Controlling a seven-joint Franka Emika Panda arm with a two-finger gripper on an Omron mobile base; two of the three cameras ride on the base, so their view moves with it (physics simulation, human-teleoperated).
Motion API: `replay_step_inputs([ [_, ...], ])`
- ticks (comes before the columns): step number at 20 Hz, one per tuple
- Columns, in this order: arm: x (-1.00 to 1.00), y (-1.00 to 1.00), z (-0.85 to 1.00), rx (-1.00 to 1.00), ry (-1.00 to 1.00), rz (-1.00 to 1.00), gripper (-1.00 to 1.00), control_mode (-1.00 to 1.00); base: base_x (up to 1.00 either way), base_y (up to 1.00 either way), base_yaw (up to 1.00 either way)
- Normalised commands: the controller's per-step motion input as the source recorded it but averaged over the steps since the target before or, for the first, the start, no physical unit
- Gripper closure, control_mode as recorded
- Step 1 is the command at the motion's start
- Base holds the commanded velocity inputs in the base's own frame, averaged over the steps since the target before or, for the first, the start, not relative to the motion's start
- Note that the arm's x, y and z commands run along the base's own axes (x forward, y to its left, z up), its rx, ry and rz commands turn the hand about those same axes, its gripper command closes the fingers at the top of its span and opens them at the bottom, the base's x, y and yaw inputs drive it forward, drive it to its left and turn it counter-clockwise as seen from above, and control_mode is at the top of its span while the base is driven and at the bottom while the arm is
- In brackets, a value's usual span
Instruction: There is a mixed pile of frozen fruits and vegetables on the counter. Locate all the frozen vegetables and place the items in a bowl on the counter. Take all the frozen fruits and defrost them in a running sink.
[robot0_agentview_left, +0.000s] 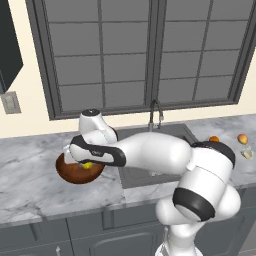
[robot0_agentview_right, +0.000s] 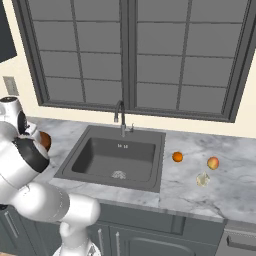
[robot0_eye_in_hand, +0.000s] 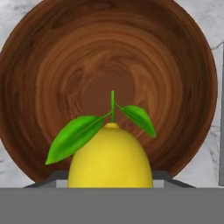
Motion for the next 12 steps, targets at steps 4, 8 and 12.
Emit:
replay_step_inputs([
  [4, 0.00, 0.00, -0.10, 0.00, 0.03, -0.05, 1.00, -1.00, 0.00, 0.00, 0.00],
  [8, 0.00, 0.00, -0.10, 0.00, 0.02, -0.05, 1.00, -1.00, 0.00, 0.00, 0.00],
  [12, 0.02, 0.01, -0.10, 0.00, 0.03, -0.05, 1.00, -1.00, 0.00, 0.00, 0.00],
])
